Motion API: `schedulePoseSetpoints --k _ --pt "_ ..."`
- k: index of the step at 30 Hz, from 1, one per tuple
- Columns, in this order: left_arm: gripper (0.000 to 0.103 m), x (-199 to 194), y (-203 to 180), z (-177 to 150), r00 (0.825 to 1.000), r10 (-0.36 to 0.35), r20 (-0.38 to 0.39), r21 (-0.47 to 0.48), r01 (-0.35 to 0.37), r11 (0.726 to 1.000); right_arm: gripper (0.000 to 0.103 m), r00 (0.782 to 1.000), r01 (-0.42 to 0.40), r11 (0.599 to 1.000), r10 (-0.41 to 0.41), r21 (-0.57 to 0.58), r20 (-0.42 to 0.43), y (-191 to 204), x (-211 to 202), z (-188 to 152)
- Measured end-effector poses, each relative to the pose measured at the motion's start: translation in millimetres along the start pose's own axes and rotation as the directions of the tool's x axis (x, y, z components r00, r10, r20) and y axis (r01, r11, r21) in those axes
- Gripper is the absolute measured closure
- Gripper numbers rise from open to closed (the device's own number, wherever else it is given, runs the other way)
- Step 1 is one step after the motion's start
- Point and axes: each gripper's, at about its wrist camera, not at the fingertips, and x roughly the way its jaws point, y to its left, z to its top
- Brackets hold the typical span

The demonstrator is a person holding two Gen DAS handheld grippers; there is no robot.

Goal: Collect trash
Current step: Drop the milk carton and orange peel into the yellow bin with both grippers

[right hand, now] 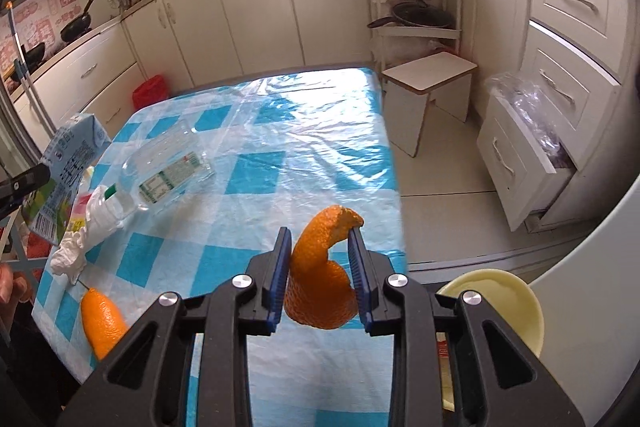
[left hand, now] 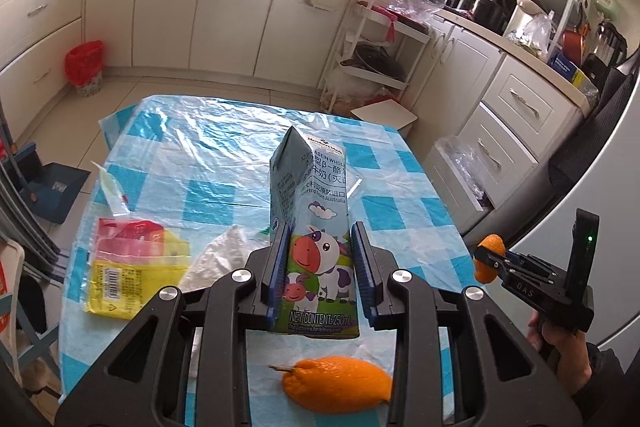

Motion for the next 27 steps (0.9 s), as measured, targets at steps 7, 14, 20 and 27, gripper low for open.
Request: schedulePoseSetpoints --k 7,14,20,27 --pt "0.074 19 -72 -12 0.993 -0.107 -0.051 0.090 0.112 0.990 0.074 0.991 0.132 0.983 -0.135 0.126 0.013 -56 -3 -7" --pt "0.074 42 -145 -37 0.973 -0.197 -0.120 0.124 0.211 0.970 0.074 0.974 0.221 0.941 -0.203 0.256 -0.096 -113 10 -30" --pt "0.074 60 -207 -56 0.950 -0.264 -0.168 0.131 0.287 0.949 0.073 0.966 0.224 0.891 -0.149 0.396 -0.210 -155 28 -51" --pt "0.074 87 -261 -74 0.935 -0.269 -0.229 0.161 0.309 0.937 0.070 0.947 0.247 0.833 -0.100 0.495 -0.305 -181 39 -74"
